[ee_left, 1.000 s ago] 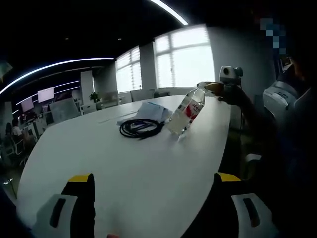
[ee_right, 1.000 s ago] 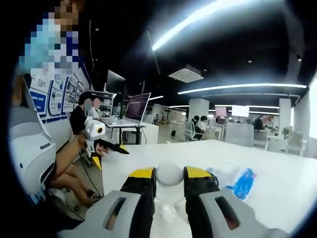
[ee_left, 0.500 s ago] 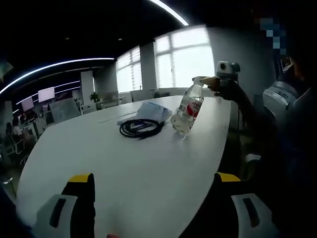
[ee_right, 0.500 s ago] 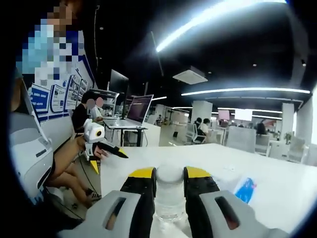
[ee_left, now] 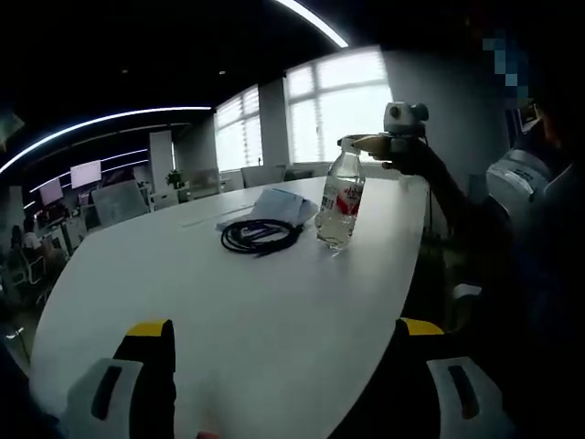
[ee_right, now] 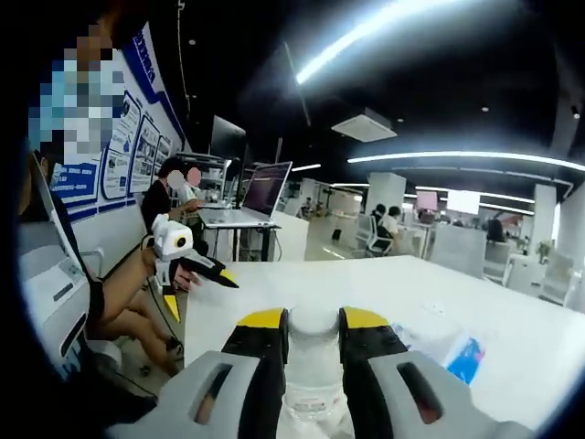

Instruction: Arrange the tabletop items into an orderly group along one side of the table until the central work area is clear of visible clutter.

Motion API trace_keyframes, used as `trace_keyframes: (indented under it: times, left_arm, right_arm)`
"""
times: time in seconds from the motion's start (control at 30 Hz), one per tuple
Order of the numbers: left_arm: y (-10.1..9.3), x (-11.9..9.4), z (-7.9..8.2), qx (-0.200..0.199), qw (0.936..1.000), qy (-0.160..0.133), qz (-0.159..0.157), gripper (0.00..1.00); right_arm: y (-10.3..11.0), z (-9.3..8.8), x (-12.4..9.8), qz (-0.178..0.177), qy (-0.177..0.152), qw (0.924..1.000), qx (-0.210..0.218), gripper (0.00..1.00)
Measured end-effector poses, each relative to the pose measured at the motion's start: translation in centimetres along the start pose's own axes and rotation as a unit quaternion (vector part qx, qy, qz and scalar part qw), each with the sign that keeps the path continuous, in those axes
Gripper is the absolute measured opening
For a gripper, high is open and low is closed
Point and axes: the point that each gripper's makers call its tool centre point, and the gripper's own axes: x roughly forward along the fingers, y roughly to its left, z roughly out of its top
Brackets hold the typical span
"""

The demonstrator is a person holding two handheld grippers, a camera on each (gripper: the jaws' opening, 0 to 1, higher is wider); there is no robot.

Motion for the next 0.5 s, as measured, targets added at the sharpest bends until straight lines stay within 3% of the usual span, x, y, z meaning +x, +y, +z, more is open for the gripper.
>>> trace_keyframes:
  times: [0.5]
  left_arm:
    - [0.0, -0.5, 0.2, 0.001, 1.0, -0.003, 0.003, 1.0]
  right_arm:
    - [-1.4, -0.3, 2.1, 0.031, 0.039, 0.9985, 0.024, 0.19]
